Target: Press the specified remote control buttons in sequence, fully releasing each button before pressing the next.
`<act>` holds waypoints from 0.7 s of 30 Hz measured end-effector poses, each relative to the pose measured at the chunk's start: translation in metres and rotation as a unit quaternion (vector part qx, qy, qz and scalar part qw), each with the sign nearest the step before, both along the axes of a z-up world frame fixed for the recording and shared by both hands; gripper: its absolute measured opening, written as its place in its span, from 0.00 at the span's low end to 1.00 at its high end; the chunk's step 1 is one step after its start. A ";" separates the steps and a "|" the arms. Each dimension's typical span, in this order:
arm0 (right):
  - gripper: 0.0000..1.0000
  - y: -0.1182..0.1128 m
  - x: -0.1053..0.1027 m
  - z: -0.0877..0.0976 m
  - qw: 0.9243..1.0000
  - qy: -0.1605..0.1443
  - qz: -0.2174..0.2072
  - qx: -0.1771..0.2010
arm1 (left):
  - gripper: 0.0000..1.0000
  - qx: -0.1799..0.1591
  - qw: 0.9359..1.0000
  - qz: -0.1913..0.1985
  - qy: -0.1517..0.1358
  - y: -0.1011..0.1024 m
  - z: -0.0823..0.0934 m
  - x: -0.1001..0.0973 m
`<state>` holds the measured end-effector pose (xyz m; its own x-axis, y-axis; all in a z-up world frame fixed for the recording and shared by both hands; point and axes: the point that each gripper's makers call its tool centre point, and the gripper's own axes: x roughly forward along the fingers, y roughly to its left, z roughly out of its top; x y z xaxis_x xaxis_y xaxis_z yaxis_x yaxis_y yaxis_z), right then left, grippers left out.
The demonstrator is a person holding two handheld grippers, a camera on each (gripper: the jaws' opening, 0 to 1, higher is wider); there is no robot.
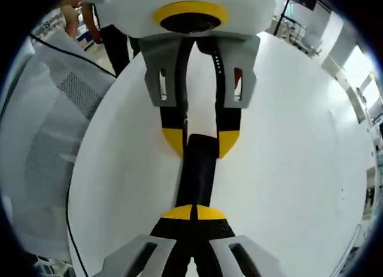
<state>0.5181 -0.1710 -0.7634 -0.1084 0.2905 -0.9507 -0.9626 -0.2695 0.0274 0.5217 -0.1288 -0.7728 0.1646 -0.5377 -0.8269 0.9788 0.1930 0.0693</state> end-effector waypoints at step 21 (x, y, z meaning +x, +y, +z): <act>0.00 -0.001 0.003 -0.002 1.000 0.009 -0.011 -0.007 | 0.23 -0.001 1.000 0.002 0.001 0.000 0.000 0.001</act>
